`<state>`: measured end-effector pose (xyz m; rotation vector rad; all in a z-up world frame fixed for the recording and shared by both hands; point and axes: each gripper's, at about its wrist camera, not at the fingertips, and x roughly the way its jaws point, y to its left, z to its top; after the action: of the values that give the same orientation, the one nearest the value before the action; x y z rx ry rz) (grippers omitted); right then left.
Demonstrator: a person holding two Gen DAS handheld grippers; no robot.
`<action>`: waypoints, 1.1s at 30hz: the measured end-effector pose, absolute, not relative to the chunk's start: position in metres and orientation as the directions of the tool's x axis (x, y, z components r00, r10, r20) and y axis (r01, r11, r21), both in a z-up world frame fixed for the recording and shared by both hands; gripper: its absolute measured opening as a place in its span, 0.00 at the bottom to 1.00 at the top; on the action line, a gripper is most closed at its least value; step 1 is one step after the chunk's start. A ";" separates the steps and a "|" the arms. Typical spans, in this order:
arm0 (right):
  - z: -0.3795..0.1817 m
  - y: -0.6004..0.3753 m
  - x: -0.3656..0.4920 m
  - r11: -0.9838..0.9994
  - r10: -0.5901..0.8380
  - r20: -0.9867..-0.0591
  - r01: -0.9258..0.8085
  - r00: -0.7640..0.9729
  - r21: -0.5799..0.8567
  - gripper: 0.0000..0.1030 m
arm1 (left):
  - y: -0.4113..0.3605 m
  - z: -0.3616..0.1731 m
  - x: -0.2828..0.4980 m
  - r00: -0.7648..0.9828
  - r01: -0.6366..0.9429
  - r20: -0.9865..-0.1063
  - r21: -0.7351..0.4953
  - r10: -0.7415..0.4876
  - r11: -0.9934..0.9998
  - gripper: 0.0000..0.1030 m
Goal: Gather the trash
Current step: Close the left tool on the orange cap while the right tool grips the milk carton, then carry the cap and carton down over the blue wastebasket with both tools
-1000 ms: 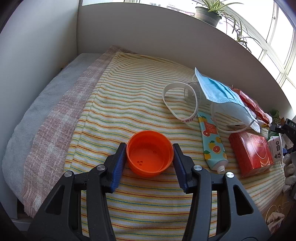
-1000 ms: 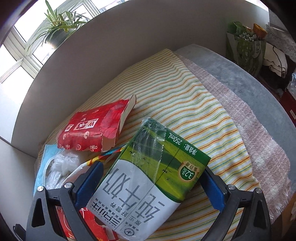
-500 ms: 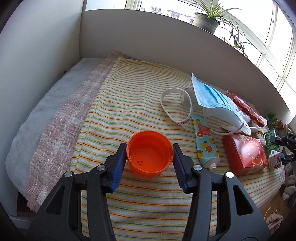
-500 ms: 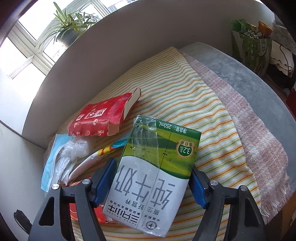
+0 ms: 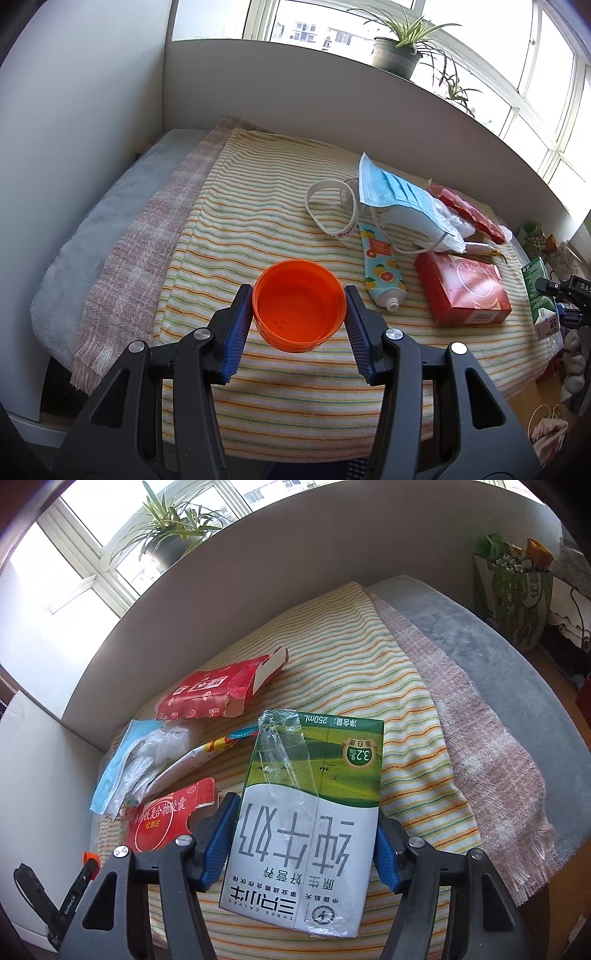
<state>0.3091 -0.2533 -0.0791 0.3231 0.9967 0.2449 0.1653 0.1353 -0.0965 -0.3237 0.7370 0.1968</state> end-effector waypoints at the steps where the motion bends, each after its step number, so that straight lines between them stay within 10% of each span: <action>1: -0.077 -0.254 0.304 0.925 0.349 -0.776 -0.064 0.526 0.373 0.65 | 0.132 -0.095 0.162 0.728 -0.282 -0.682 -0.218 0.060 0.934 0.48; 33: -0.066 -0.239 0.135 0.838 0.527 -0.721 -0.415 0.450 0.354 0.65 | 0.012 -0.115 0.045 0.719 -0.127 -0.692 -0.215 -0.059 0.968 0.48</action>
<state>0.1350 -0.2391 -0.0656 0.1324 0.9382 0.5844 0.0452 0.0123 -0.1151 -0.2563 0.7696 0.0379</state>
